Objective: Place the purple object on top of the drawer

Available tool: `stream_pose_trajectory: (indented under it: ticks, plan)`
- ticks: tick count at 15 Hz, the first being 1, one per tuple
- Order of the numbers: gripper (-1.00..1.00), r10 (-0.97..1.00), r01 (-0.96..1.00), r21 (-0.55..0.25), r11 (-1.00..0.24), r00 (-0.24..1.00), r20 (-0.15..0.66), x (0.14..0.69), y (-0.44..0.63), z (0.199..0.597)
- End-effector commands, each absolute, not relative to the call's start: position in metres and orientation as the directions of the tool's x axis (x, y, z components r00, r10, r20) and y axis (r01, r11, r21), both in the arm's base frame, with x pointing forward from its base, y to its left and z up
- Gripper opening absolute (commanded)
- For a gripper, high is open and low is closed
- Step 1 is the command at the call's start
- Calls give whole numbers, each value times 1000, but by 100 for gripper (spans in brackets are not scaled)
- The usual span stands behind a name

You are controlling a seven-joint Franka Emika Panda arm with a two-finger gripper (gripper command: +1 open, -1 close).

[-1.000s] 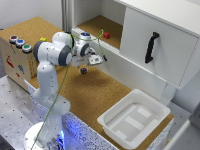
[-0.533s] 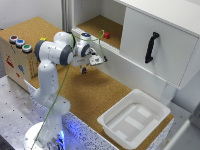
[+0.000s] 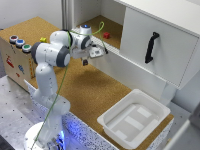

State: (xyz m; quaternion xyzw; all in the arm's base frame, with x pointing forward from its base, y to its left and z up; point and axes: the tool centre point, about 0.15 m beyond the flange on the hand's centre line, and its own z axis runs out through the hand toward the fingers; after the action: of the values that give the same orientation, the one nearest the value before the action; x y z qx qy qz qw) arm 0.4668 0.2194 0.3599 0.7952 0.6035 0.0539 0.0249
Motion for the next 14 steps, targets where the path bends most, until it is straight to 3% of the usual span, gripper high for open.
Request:
stream_pose_trajectory:
  ticks: [1, 5, 8, 14]
  plan:
    - [-100, 993, 986, 115, -118, 116, 17, 437, 289, 434]
    - [-100, 1000, 992, 122, 18, -20, 10, 417, 344, 466]
    - [-100, 995, 991, 111, 74, -80, 53, 403, 376, 485]
    - [-100, 972, 972, 84, 218, -224, 66, 386, 442, 476]
